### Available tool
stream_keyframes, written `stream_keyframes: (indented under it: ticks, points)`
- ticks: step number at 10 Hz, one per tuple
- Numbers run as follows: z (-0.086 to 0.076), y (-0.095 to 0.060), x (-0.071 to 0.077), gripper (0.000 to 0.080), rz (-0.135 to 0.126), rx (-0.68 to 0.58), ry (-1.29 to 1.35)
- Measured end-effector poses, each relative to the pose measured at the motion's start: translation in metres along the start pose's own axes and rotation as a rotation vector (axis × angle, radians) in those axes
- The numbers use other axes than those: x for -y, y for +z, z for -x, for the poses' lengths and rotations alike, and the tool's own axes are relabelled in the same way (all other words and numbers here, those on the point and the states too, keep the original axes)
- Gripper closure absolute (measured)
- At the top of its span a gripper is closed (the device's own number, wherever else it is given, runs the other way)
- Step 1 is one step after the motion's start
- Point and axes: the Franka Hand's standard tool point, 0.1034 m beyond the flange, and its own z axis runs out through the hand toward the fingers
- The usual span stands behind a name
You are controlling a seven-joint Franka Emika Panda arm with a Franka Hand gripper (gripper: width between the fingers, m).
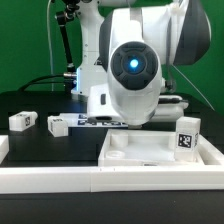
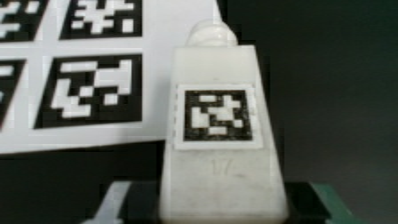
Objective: Assemble square table
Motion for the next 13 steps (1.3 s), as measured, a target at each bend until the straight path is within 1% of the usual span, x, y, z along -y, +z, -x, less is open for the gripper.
stream_keyframes:
  ticks: [1, 2, 4, 5, 6, 7, 8, 9, 10, 11, 12, 13]
  points:
    - [0.01, -0.016, 0.004, 0.0511, 0.001, 0.0, -0.01]
    - [0.021, -0.031, 0.006, 0.0509, -0.009, 0.004, -0.013]
    - [0.043, -0.078, 0.004, 0.0509, -0.032, -0.006, -0.02]
    - [0.042, -0.095, 0.005, 0.0509, -0.036, -0.047, -0.027]
    - [0.04, -0.093, 0.005, 0.0509, -0.036, -0.055, -0.027]
    - [0.034, -0.097, 0.005, 0.0509, -0.036, -0.101, -0.026]
    - [0.029, -0.103, 0.006, 0.0509, -0.037, -0.201, -0.027]
    - [0.029, -0.104, 0.004, 0.0509, -0.037, -0.263, -0.038]
    - [0.024, -0.111, 0.001, 0.0509, -0.036, -0.347, -0.061]
    - [0.025, -0.122, 0.0, 0.0509, -0.036, -0.397, -0.073]
    - [0.023, -0.134, -0.002, 0.0509, -0.036, -0.45, -0.087]
    - [0.021, -0.143, -0.003, 0.0509, -0.035, -0.513, -0.088]
